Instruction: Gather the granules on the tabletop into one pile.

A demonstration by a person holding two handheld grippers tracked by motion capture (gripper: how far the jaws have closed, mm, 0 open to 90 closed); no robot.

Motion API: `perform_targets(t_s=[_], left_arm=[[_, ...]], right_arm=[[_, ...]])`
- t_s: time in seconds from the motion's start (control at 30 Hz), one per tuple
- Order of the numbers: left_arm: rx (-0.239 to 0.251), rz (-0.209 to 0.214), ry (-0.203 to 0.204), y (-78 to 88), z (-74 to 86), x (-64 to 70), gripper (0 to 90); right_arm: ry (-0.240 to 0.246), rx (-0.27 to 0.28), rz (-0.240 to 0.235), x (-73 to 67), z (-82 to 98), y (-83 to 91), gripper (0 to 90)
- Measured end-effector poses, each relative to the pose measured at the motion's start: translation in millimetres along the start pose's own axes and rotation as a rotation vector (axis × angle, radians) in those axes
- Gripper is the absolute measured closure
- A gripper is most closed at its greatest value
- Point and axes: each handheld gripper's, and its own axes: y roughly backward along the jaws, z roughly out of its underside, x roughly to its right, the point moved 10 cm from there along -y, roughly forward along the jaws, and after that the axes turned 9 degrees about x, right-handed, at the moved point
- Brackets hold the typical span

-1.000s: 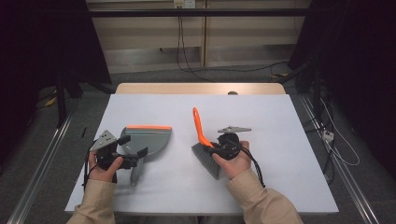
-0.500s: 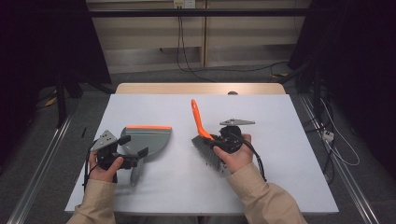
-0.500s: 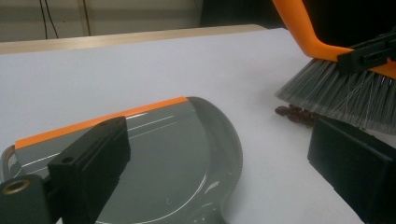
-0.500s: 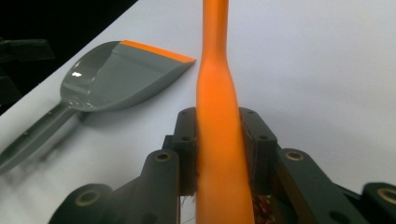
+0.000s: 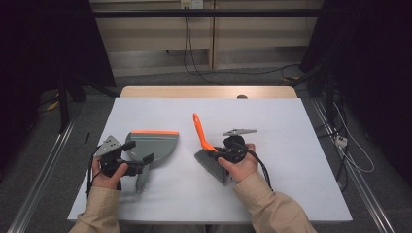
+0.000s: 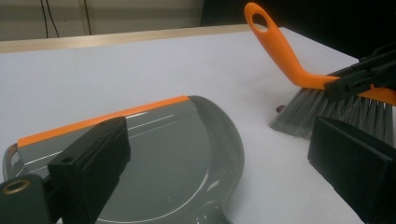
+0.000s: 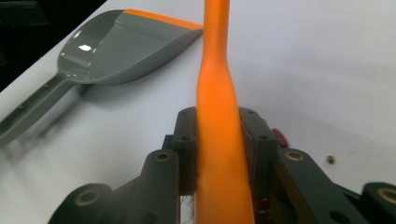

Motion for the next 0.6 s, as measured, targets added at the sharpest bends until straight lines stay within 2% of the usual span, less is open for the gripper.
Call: perform_targets(t_s=[0.2,0.3,0.37,0.53,0.6], left_arm=[[-0.004,-0.002,-0.005,0.5,0.2,-0.8,5.6],[-0.003,-0.004,0.000,0.1,0.5,-0.6,5.6],[-0.010,-0.001,-0.007,0.1,1.2,-0.9,5.6],[-0.011,-0.001,-0.010,-1.2,1.6,-0.6,5.6],[-0.011,-0.001,-0.010,-1.2,1.5,-0.7,5.6]], right_arm=[[-0.011,0.007,0.011,9.6,-3.5,1.2,71.0],[0.009,0.012,0.010,11.8,-5.1,2.1,71.1],[0.052,0.028,-0.012,10.3,-8.1,2.9,71.1],[0.081,0.043,-0.089,-0.8,-15.0,10.0,71.1],[0.125,0.050,-0.129,-6.2,-17.5,13.8,71.1]])
